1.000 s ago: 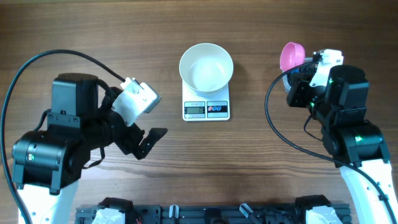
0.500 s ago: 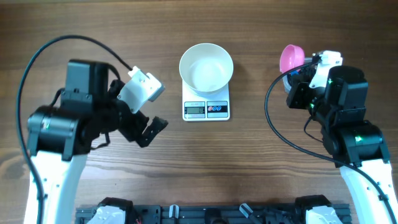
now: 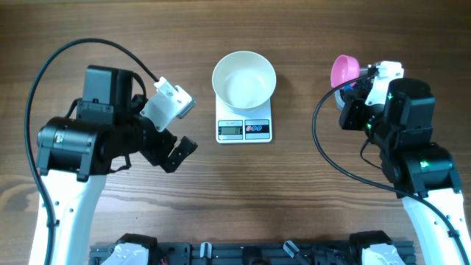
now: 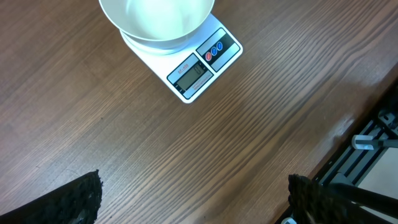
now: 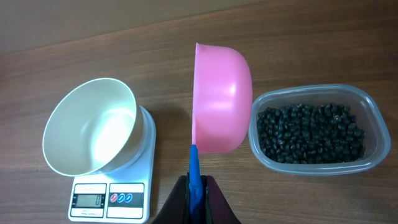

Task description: Scoop item into bowl and weigh 150g on scale

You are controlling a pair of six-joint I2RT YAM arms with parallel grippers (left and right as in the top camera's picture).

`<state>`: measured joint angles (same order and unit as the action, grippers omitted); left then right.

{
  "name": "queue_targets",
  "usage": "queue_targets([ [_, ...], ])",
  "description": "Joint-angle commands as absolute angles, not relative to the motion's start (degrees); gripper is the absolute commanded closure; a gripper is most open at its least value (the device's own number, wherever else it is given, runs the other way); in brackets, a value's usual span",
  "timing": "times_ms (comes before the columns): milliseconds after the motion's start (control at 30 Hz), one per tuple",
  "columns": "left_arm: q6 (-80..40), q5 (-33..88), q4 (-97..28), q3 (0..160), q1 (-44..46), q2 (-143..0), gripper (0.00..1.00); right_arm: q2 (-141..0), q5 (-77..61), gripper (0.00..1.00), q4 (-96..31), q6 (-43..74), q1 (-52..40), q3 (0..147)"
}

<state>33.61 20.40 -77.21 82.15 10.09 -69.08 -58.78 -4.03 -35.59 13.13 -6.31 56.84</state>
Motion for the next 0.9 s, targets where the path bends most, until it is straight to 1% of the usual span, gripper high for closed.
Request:
queue_targets([
  [0, 34.26, 21.26, -77.47, 83.18, 9.67, -66.76, 0.0, -57.74, -4.49, 0.96, -35.14, 11.99, -6.13, 58.28],
  [400, 34.26, 21.58, -77.52, 83.15, 9.67, -65.43, 0.0, -57.74, -4.47, 0.96, -35.29, 11.77, -6.13, 58.28],
  [533, 34.26, 21.56, -77.49, 83.15, 9.67, -65.41, 0.0, -57.58, -4.47, 0.96, -36.56, 8.69, -6.13, 58.28],
  [767, 34.26, 21.56, -77.49, 83.15, 9.67, -65.41, 0.0, -57.36, 5.32, 0.96, -40.47, 6.98, -6.13, 58.85],
  [867, 34.26, 21.56, -77.49, 83.15, 9.67, -65.41, 0.0, -57.56, 7.09, 0.96, -43.38, 3.99, -6.13, 61.23],
])
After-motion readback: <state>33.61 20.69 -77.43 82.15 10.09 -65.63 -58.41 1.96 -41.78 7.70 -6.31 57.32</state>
